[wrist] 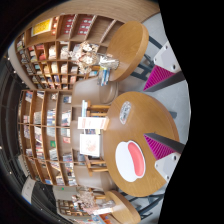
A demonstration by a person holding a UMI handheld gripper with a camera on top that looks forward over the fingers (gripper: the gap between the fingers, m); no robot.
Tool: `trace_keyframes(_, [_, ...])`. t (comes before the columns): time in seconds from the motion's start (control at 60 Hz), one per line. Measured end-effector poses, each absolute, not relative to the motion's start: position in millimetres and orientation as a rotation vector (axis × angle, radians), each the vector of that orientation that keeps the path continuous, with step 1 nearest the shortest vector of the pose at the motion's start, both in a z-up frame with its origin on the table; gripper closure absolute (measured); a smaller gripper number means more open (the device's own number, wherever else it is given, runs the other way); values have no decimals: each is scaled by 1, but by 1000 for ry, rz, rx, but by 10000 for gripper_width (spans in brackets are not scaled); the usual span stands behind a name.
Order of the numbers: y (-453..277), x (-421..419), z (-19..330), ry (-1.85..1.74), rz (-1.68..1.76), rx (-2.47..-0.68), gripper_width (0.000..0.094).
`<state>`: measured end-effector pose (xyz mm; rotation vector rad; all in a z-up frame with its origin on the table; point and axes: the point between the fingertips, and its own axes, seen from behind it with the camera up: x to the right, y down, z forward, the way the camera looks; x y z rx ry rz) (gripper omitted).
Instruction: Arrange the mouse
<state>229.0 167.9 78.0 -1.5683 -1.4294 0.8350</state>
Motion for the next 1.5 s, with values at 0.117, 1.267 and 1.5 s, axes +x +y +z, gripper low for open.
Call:
trace_keyframes(0.117, [179, 200, 65, -1425, 836, -1573, 76])
trace_keyframes(1.267, [224, 3, -14, -1551, 746, -1711, 86])
trace_keyframes(1.5, [231, -27, -14, -1547, 734, -1725, 90])
